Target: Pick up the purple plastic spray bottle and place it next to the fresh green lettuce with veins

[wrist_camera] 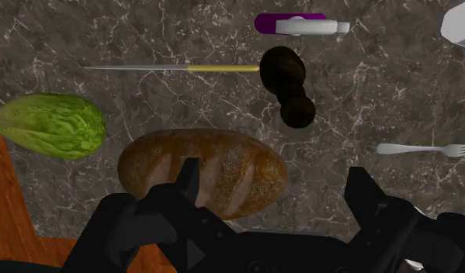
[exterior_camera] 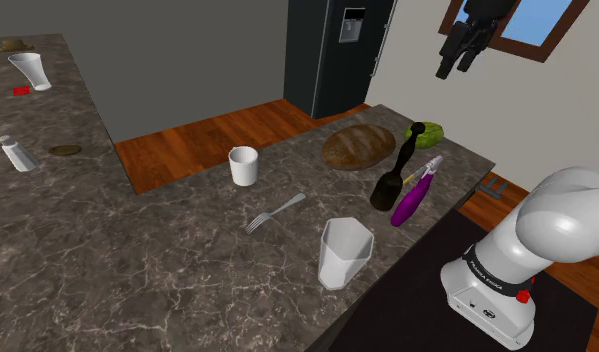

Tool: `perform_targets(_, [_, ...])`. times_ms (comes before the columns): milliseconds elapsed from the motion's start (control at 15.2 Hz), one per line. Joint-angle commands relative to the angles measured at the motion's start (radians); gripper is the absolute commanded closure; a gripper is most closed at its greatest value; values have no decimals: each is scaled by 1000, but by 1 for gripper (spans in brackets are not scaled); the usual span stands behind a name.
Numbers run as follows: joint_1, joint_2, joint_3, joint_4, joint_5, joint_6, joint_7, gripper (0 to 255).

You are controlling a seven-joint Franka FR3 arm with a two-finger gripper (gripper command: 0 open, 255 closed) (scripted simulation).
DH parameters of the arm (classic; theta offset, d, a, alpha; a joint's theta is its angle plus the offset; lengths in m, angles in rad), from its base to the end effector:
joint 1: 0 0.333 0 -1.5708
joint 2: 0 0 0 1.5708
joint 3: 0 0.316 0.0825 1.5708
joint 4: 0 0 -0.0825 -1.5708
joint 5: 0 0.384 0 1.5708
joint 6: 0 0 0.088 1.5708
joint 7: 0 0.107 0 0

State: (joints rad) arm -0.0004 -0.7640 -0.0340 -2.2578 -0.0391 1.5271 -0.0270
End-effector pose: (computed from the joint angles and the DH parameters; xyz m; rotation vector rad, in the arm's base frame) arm 0.3087 -0.0189 0.6258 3.1248 -0.0011 0.0509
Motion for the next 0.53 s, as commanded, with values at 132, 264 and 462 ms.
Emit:
perform_targets(132, [-26,-78,44,-104,4,44,100,0])
perform_targets(264, [-50,-153,93,-201,13,82,201,0])
perform_targets(462, [-78,-256,177,-334,40,132,354,0])
